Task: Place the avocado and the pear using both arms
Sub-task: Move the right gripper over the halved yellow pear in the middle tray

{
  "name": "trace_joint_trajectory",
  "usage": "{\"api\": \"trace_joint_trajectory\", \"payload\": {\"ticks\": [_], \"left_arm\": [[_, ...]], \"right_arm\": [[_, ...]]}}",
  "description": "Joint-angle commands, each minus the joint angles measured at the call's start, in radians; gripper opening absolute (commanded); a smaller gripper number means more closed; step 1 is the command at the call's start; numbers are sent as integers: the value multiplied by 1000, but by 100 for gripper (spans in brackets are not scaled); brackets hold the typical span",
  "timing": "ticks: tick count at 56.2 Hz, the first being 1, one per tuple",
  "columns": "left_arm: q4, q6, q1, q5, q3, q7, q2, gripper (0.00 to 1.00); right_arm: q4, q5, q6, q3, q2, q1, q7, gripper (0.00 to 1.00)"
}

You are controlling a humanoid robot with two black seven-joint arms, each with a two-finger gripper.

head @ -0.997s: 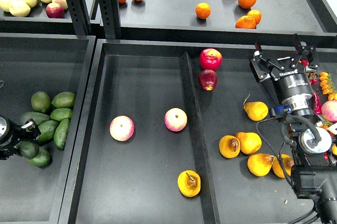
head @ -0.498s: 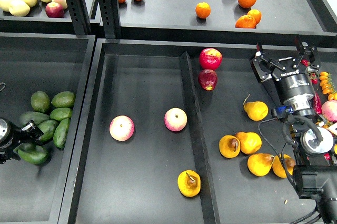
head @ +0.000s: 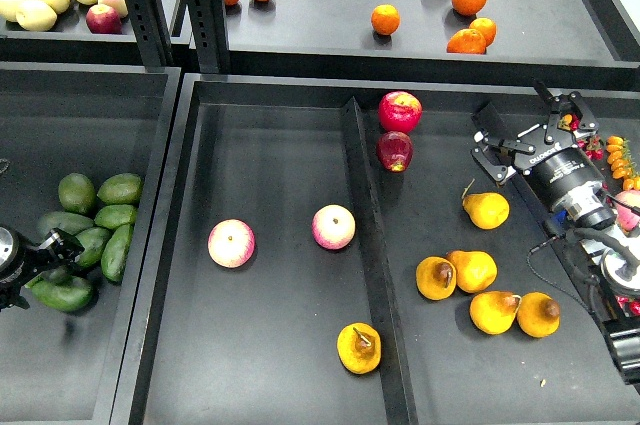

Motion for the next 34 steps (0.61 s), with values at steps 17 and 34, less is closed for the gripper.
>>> {"api": "trace_joint_trajectory", "payload": {"ticks": [17,34], "left_arm": [[20,0,-1,0,-29,0,-20,99],[20,0,-3,0,-38,0,-38,99]], "right_arm": [[3,-5,193,-548,-260,207,-166,100],[-1,-140,193,-769,-268,306,-250,100]]}}
